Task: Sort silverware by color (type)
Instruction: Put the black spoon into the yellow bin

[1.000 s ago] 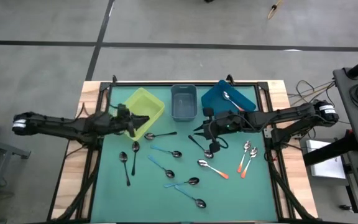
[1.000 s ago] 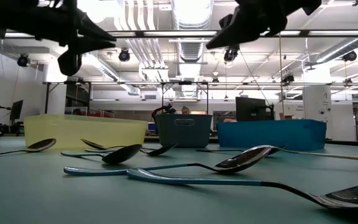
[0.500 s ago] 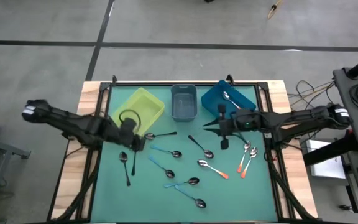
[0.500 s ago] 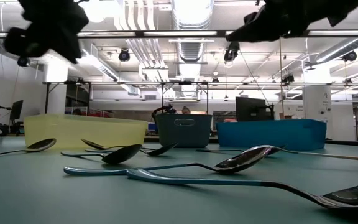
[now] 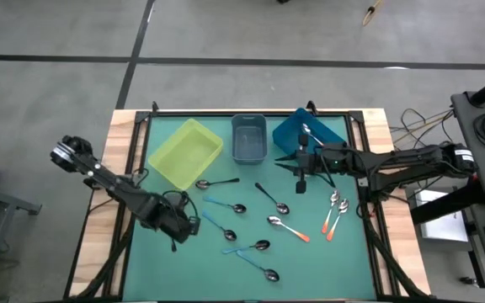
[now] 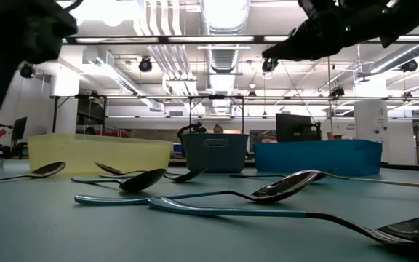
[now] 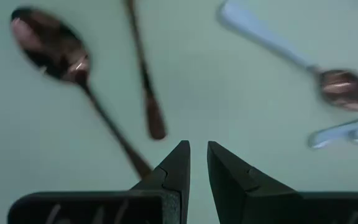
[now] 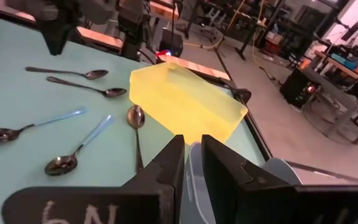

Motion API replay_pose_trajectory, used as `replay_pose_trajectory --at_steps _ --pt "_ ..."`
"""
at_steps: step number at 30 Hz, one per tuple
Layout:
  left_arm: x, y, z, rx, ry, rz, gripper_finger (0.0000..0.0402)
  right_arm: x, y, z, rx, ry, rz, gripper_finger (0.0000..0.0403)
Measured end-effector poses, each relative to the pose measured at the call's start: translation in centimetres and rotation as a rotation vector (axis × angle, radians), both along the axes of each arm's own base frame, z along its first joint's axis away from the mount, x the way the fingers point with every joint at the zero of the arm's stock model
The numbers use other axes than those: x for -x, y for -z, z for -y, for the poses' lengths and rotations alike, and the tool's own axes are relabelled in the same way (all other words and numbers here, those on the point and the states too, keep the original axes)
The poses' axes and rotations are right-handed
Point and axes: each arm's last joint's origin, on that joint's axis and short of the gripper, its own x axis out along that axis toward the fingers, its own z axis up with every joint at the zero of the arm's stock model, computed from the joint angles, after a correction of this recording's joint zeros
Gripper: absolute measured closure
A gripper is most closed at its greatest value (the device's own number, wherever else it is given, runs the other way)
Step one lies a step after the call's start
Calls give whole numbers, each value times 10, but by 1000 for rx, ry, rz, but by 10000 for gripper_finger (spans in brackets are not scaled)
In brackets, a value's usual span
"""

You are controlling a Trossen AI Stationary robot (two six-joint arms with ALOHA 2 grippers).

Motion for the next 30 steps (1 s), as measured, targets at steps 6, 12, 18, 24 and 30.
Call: replay_pose_trajectory --at_steps 6,12,18,24,30 --pt "2 10 -1 -17 -7 -123 364 -7 5 2 -4 6 10 355" --pt "-2 13 -9 -44 6 -118 364 -10 5 2 2 5 24 355" --pt "-8 17 -22 -67 13 -127 364 -10 5 2 1 6 24 355" --pt "-16 26 -31 -91 61 -159 364 -10 5 2 1 6 23 355" --pt "-19 33 -33 -99 101 -182 364 -9 6 2 2 6 15 355"
